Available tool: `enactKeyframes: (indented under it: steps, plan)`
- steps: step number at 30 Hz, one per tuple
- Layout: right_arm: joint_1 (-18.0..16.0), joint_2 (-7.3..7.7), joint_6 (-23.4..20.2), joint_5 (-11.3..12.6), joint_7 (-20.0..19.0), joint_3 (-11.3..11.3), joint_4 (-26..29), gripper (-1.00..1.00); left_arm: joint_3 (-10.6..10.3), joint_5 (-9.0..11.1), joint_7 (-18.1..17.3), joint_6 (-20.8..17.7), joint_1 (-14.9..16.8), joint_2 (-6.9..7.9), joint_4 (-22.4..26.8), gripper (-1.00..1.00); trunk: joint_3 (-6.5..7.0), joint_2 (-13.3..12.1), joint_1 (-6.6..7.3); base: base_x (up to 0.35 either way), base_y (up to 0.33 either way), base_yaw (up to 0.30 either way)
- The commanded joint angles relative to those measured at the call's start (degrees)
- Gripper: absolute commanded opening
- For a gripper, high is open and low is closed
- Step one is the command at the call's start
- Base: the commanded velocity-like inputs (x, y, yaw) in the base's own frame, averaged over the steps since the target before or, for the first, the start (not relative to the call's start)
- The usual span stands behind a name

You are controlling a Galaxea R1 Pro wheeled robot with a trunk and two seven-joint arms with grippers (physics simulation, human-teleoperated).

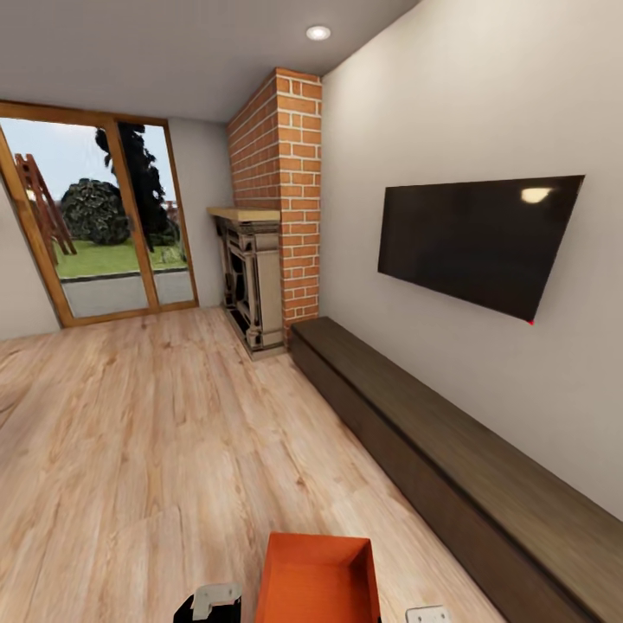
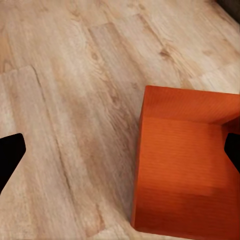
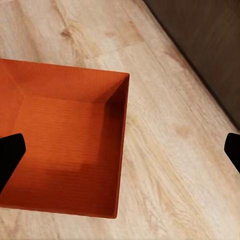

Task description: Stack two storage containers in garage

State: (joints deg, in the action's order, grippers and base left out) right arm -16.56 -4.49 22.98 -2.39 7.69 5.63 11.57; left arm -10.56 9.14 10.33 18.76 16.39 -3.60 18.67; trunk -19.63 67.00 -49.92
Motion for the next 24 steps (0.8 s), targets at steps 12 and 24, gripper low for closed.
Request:
enactKeyframes:
  steps: [12, 24]
  plan:
    - [0.0, 0.01, 0.1, -0.1, 0.6, 0.4, -0.1, 1.0, -0.5, 0.6, 0.3, 0.2, 0.0, 0.06, 0.0, 1.0, -0.07, 0.0, -0.02, 0.046, 0.0, 0.0]
    - [0.0, 0.01, 0.1, -0.1, 0.7, 0.4, -0.1, 1.0, -0.5, 0.5, 0.5, 0.2, 0.0, 0.0, 0.0, 1.0, -0.07, 0.0, -0.02, 0.001, -0.053, -0.141]
